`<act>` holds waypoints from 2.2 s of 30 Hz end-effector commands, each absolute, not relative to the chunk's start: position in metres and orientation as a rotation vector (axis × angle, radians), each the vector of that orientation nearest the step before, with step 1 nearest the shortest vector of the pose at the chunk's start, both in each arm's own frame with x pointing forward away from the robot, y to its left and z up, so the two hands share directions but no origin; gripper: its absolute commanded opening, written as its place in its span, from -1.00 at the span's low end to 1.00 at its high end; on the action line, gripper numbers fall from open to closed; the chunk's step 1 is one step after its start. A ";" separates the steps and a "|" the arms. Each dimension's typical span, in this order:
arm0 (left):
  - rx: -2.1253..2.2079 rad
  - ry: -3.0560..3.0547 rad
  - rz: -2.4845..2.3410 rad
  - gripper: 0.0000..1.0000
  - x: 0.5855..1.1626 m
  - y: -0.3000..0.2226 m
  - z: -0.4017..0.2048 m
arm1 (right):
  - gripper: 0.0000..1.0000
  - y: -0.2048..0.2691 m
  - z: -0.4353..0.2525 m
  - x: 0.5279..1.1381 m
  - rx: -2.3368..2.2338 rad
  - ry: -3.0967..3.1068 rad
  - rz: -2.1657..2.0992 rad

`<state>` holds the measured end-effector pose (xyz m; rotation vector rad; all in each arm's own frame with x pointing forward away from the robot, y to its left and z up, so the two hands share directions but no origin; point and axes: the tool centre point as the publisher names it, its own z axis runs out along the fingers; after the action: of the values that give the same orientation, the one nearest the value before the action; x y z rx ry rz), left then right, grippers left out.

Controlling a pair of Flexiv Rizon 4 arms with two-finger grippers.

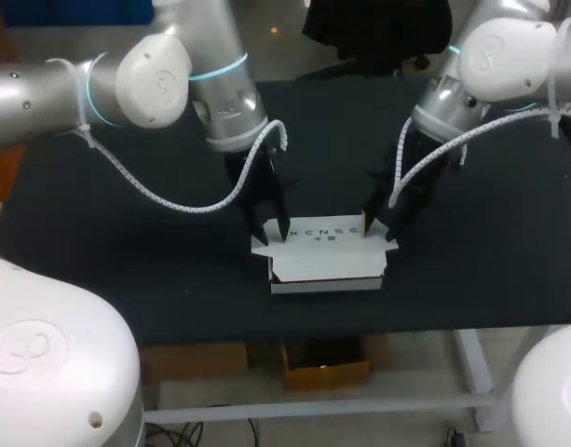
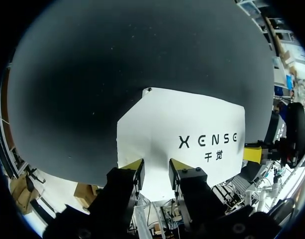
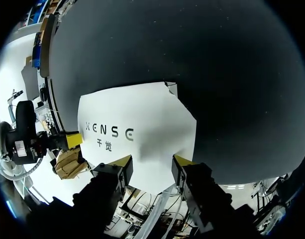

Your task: Assemble the packaging by folding the flat box into shape, placing the metal phone stand inside, and closing the box properly

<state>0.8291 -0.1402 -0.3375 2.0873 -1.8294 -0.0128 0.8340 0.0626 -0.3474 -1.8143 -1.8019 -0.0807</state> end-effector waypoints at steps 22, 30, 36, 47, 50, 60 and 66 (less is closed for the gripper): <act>2.125 -1.863 0.028 -0.17 0.822 -0.138 -0.345 | -0.04 0.066 -0.356 0.828 -1.856 -1.816 -0.052; 2.121 -1.912 0.079 -0.16 0.819 -0.140 -0.349 | -0.04 0.064 -0.359 0.826 -1.867 -1.826 -0.063; 2.112 -1.938 0.106 -0.15 0.818 -0.142 -0.352 | -0.03 0.062 -0.359 0.822 -1.883 -1.855 -0.083; 2.122 -1.959 0.154 -0.13 0.813 -0.141 -0.354 | -0.04 0.059 -0.368 0.815 -1.915 -1.856 -0.109; 2.120 -1.960 0.169 -0.12 0.813 -0.141 -0.355 | -0.04 0.056 -0.371 0.813 -1.926 -1.845 -0.119; 2.111 -1.977 0.201 -0.09 0.812 -0.141 -0.358 | -0.04 0.054 -0.376 0.813 -1.918 -1.833 -0.159; 2.094 -2.000 0.238 -0.06 0.814 -0.141 -0.361 | -0.04 0.056 -0.377 0.816 -1.903 -1.833 -0.178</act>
<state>0.8161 -0.1417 -0.3579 2.0960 -1.9963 0.2229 0.8149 0.0563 -0.3753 -1.9100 -1.8356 -0.1773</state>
